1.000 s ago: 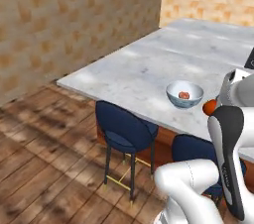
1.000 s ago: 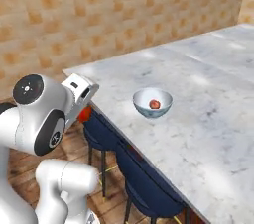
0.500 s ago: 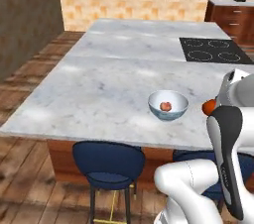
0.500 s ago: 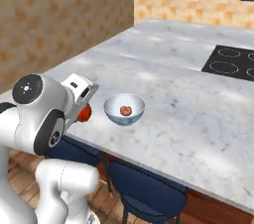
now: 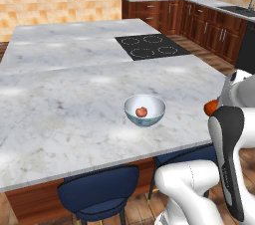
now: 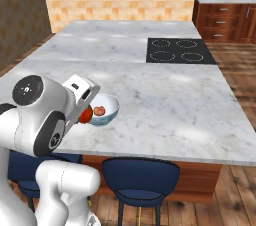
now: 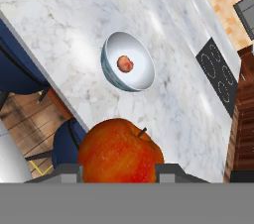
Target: Retrieve the peach and apple from the fridge and place them into the bowl on the dining table.
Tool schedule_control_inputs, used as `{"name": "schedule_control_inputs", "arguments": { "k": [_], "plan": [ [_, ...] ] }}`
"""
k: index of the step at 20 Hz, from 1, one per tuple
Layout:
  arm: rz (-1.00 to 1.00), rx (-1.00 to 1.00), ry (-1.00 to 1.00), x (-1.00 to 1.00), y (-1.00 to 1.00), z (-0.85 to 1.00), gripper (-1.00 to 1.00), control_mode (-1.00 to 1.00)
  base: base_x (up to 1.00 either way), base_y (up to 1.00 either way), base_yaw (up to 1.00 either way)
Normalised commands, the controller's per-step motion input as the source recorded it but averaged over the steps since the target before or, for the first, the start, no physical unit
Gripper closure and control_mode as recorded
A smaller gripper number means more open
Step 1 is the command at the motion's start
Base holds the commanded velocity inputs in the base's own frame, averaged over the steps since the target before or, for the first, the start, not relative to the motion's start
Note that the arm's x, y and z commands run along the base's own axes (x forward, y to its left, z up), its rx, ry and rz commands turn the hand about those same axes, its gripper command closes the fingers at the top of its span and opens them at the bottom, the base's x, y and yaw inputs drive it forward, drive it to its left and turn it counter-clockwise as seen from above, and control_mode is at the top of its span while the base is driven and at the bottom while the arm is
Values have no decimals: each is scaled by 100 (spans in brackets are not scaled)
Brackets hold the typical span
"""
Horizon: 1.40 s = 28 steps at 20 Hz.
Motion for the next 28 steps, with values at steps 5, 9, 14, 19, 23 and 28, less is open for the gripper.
{"name": "schedule_control_inputs", "arguments": {
  "k": [5, 9, 14, 19, 23, 28],
  "plan": [
    [0, 0, 0, 0, 0, 0, 100, 100, 17, 18, -20],
    [0, 1, 0, 26, 8, -4, 100, -100, 10, 6, -1],
    [0, 5, -2, 70, 29, -4, 100, -100, 0, 0, 0],
    [-2, 4, -2, 88, 61, -17, 100, -100, 0, 0, 0],
    [-5, 8, 0, 94, 66, -38, 100, -100, 0, 0, 0],
    [-5, 15, 5, 85, 44, -43, 100, -100, 0, 0, 0]
  ]
}}
